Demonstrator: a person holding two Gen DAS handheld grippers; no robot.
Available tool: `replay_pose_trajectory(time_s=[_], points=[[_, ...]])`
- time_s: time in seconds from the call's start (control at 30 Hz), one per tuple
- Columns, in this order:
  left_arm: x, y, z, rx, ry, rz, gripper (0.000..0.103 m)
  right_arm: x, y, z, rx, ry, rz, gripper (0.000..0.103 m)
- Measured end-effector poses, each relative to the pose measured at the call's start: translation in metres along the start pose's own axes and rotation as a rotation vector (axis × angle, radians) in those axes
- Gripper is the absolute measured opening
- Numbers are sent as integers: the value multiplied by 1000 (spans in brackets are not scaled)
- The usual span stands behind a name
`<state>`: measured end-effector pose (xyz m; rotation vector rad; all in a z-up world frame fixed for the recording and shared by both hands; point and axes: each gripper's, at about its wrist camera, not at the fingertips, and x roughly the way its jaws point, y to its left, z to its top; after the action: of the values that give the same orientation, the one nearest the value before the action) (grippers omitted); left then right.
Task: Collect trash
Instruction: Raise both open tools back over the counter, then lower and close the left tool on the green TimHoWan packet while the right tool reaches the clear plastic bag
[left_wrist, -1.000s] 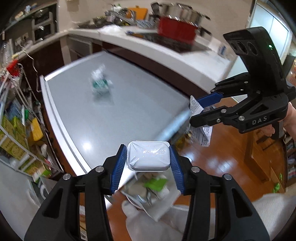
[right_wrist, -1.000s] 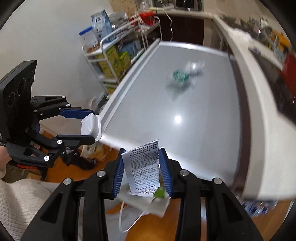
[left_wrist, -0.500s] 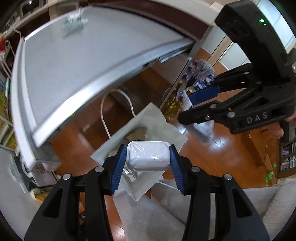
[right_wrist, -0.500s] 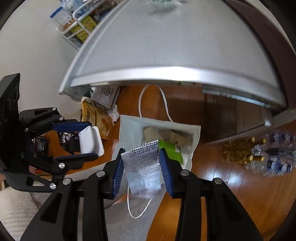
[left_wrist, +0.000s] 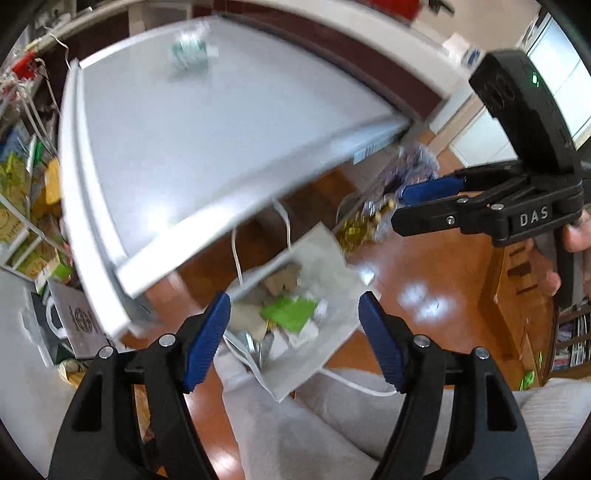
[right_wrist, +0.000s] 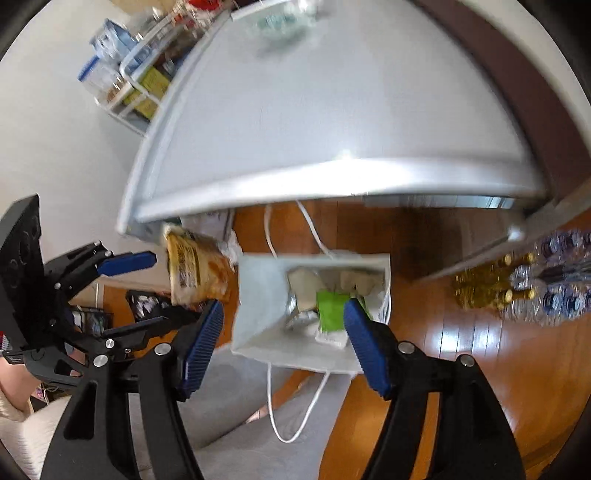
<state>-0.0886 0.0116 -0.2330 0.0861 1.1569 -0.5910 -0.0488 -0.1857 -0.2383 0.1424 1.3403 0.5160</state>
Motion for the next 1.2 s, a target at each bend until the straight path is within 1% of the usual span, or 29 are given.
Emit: replay_pose_trajectory(time_s=[0.03,0.07,0.1,0.13,0.17,0.2,0.23,0.27,0.33,0.37,0.4,0.47,0.5,0.53,0.63,0.77,0.83,0.93,1.0,1.07,1.1,1.13,1.2], points=[[-12,2,8,2,-41,13,72,-8,3,4,-5,-27,4,67],[-21,4,12,4,-67,26,76,-17,6,9,-9,-59,4,67],[-28,7,20,6,-99,51,79,-28,10,16,-15,-97,-6,70],[-37,12,31,11,-140,93,85,-35,14,23,-20,-124,-22,73],[-41,15,40,17,-164,118,87,-44,18,33,-27,-162,-47,76],[-43,19,51,26,-189,145,88,-48,19,39,-29,-184,-59,77],[-44,24,62,34,-205,172,88,-55,22,50,-27,-217,-74,77],[-42,30,80,47,-223,217,88,-59,23,55,-23,-233,-85,77],[-39,40,101,61,-246,257,88,-66,23,72,-4,-285,-116,78],[-33,48,122,63,-243,283,88,-68,24,77,2,-299,-125,78],[-28,55,136,63,-244,291,88,-70,23,88,16,-313,-144,79],[-11,70,166,66,-231,293,88,-70,20,104,34,-330,-151,80],[-6,73,175,66,-225,294,88,-70,18,112,41,-338,-157,81],[5,80,190,66,-205,286,88,-72,18,120,48,-347,-169,81],[30,95,215,59,-161,244,88,-75,15,143,71,-370,-190,81],[57,104,232,59,-108,222,88,-76,10,173,95,-395,-218,82],[66,106,236,60,-102,204,88,-73,8,187,112,-397,-230,82],[76,108,239,76,-97,202,88,-66,-1,211,157,-395,-228,83],[83,110,239,86,-90,203,81,-62,-6,227,184,-395,-224,83],[88,115,242,79,-71,184,60,-54,-9,242,202,-386,-227,83],[90,118,241,70,-62,168,53,-47,-9,250,205,-379,-226,83],[91,121,241,61,-56,153,49,-40,-9,257,205,-368,-225,83],[87,125,238,53,-73,139,48,-24,-7,270,207,-343,-230,83]])
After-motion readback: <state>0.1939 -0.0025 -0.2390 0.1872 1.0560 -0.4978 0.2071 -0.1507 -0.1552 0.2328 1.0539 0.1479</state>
